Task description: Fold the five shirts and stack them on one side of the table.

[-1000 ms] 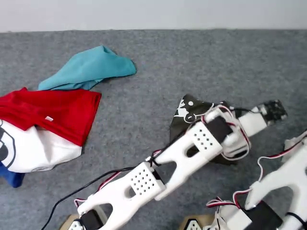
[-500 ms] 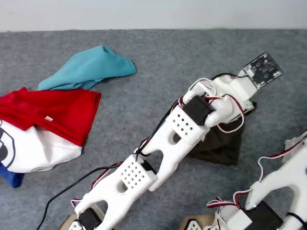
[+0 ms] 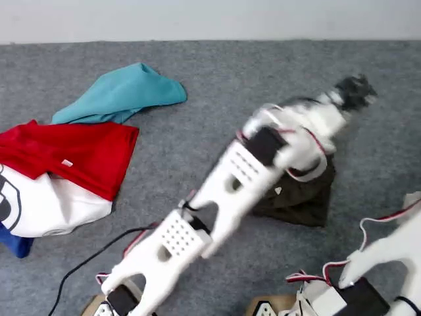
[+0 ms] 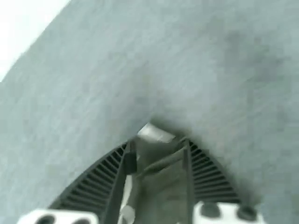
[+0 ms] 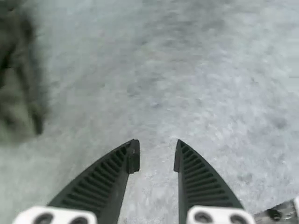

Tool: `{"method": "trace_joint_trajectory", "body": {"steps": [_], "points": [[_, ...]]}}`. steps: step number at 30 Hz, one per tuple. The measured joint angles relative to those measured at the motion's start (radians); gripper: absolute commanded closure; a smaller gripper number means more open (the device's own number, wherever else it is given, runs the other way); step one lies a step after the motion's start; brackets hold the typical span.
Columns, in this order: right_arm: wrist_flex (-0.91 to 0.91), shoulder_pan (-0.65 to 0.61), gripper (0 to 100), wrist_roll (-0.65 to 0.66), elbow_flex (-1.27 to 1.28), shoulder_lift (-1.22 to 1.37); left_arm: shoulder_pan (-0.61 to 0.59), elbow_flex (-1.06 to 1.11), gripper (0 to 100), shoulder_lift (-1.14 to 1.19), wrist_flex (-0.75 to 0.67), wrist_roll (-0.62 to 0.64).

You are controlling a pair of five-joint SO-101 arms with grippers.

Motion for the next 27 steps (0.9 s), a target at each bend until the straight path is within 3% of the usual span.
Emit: {"method": "trace_joint_trajectory", "body": {"steps": [4, 7, 11, 18, 27], "points": [[-0.104, 0.028, 86.3, -0.101, 0.046, 0.0, -0.135, 0.0, 84, 0.014, 0.107, 0.0], [-0.141, -0.035, 86.3, -0.133, 0.114, 0.0, -0.241, 0.0, 84, 0.068, 0.137, 0.0], [-0.147, -0.265, 86.3, -0.137, 0.166, 0.0, -0.319, 0.0, 84, 0.183, 0.143, 0.0], [-0.164, -0.793, 86.3, -0.135, 0.08, 0.0, -0.327, 0.0, 84, 0.353, 0.143, 0.0], [-0.212, -1.054, 86.3, -0.1, -0.103, 0.245, -0.327, 0.0, 84, 0.358, 0.149, 0.0]]}}
